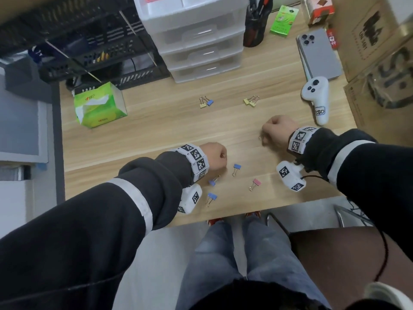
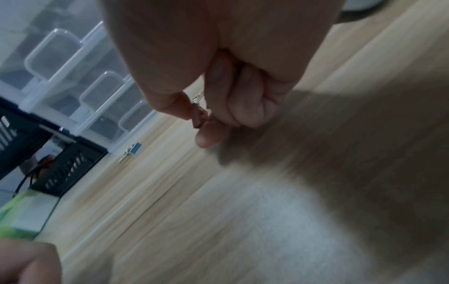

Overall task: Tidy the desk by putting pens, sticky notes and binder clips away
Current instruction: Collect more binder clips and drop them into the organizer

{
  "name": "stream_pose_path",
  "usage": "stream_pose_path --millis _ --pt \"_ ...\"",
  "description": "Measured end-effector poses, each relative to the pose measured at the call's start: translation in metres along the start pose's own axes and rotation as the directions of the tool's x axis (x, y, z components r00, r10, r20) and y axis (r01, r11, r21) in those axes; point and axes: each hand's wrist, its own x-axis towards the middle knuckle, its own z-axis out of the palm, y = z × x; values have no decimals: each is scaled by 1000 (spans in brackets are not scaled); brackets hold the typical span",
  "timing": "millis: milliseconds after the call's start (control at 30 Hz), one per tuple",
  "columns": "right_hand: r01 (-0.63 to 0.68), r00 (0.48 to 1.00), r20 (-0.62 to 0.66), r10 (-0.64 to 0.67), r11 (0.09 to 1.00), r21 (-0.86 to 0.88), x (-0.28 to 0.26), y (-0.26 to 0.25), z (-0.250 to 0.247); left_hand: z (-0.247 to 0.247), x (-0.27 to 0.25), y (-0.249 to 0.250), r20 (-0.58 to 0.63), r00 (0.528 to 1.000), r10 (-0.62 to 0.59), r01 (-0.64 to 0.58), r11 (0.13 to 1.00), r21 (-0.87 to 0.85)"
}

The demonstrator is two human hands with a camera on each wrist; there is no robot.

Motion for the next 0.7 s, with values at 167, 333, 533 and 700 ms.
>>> stream_pose_path --millis 167,333,533,700 --pt "-104 989 132 67 950 296 4 17 -13 9 15 41 71 990 120 -127 986 111" --pt "-195 975 200 98 812 550 6 25 -17 16 30 85 201 967 154 -217 915 341" --pt "-313 944 299 139 663 679 10 35 -30 36 40 108 235 970 66 -179 847 501" --pt "-361 929 334 158 584 727 7 37 -35 34 42 111 284 959 16 -167 840 517"
